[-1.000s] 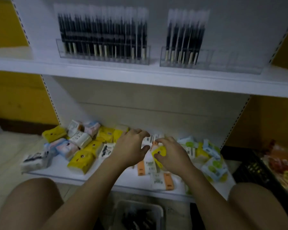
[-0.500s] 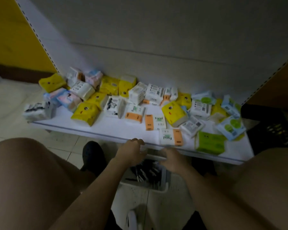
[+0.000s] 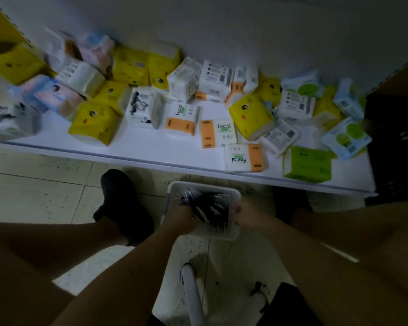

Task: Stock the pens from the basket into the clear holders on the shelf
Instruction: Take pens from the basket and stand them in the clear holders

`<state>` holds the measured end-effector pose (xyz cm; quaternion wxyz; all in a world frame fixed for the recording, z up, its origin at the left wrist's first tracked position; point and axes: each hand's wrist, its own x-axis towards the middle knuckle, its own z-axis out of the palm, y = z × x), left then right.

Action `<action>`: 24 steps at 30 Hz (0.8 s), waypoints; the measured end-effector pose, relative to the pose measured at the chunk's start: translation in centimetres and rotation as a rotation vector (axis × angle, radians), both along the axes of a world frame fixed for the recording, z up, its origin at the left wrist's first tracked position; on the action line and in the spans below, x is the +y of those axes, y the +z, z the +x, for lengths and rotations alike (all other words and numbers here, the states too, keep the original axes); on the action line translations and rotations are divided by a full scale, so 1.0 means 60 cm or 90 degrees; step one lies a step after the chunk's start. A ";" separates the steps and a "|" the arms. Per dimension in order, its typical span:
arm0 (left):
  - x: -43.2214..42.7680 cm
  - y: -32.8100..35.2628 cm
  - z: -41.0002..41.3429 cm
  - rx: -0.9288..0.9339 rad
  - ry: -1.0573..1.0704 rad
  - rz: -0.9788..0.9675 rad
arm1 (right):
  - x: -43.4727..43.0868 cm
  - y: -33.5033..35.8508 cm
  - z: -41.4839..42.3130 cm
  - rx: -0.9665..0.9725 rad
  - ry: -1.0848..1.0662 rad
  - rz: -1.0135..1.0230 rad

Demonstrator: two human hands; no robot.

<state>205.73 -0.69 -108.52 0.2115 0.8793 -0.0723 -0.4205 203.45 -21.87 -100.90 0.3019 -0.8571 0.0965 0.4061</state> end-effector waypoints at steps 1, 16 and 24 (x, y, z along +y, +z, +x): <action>0.007 -0.061 -0.006 0.011 0.015 0.001 | -0.008 -0.012 0.000 0.018 -0.004 -0.009; -0.047 -0.065 0.009 0.189 0.206 -0.100 | 0.029 -0.027 0.014 0.064 -0.136 0.020; -0.032 -0.067 0.007 0.118 0.342 -0.114 | 0.051 -0.073 0.020 0.066 -0.131 0.005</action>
